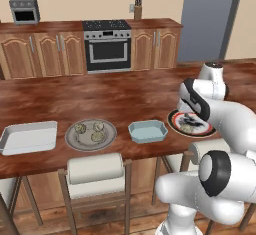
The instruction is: Place two dumplings into each of the tupperware containers and then place the containers in the fridge.
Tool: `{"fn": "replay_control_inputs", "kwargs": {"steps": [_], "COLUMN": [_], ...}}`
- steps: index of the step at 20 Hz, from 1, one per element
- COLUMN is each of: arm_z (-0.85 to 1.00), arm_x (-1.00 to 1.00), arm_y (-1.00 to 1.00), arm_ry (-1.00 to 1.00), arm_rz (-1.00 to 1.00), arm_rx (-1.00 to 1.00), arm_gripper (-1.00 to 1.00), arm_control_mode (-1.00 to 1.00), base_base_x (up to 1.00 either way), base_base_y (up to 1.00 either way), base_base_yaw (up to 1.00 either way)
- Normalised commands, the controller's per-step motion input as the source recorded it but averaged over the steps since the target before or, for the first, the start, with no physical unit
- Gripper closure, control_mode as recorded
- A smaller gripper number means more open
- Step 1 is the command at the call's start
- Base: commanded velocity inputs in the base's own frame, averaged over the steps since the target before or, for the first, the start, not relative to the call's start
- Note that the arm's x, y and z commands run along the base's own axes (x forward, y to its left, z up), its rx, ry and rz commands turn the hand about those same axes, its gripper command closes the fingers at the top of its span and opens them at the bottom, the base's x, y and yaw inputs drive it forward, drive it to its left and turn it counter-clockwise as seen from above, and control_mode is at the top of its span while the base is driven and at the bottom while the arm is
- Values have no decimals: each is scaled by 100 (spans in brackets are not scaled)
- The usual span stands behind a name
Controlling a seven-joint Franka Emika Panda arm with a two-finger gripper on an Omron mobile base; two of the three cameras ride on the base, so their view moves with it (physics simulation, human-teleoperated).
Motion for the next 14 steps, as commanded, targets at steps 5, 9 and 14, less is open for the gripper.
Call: {"fn": "replay_control_inputs", "kwargs": {"steps": [5, 9, 14], "arm_z": [-32, -17, -20], "arm_x": [10, 24, 26], "arm_y": [-24, -19, -12], "arm_ry": [1, 4, 2], "arm_rz": [0, -1, -1], "arm_rx": [0, 0, 0], "arm_gripper": [-100, -100, -100], "arm_control_mode": [-100, -100, -100], "base_base_x": [0, 0, 0], "base_base_y": [0, 0, 0], "base_base_yaw": [0, 0, 0]}}
